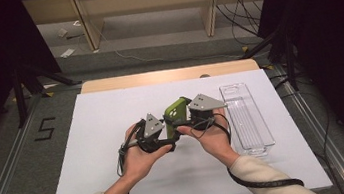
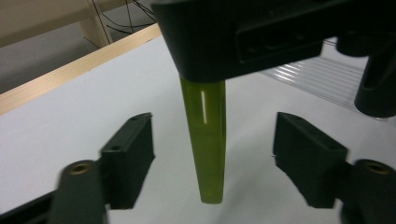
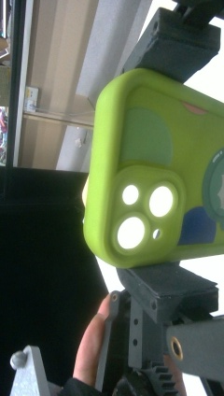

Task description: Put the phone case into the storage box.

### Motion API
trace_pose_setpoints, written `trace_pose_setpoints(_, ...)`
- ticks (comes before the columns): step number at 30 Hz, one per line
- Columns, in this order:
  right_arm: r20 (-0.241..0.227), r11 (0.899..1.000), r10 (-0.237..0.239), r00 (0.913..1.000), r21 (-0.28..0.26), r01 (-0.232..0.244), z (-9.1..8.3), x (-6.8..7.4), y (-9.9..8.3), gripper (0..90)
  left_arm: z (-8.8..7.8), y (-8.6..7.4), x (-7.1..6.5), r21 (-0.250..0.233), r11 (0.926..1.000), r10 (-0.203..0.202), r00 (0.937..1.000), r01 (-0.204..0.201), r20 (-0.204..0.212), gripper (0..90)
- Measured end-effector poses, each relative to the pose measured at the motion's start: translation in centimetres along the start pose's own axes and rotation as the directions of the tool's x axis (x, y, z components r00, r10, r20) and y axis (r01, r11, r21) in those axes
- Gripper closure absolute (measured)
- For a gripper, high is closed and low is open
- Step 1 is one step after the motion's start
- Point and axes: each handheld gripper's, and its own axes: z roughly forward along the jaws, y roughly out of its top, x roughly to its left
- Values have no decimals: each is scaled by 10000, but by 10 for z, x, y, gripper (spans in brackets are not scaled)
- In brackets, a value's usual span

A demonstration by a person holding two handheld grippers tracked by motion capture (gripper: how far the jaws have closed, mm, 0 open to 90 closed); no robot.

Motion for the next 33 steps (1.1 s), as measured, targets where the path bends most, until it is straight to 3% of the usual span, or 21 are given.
trace_pose_setpoints(8,73,10000,28,10000,-33,-28,-1,-2,1,165,-3,-1,1,3,9997,252,9984,-252,510,71)
trace_pose_setpoints(13,100,10000,30,9999,-32,-30,-2,-3,1,165,-5,-2,4,54,9994,344,9975,-348,623,2)
trace_pose_setpoints(28,189,10000,65,9998,0,-65,-4,-5,1,165,-20,-9,12,-78,9993,361,9963,-356,775,0)
trace_pose_setpoints(31,218,10000,90,9997,-24,-89,-4,-6,1,165,-23,-11,13,-118,9995,293,9948,-282,977,0)
trace_pose_setpoints(33,246,10000,87,9997,-29,-86,-4,-7,1,165,-25,-13,12,-156,9999,40,9914,-20,1308,0)
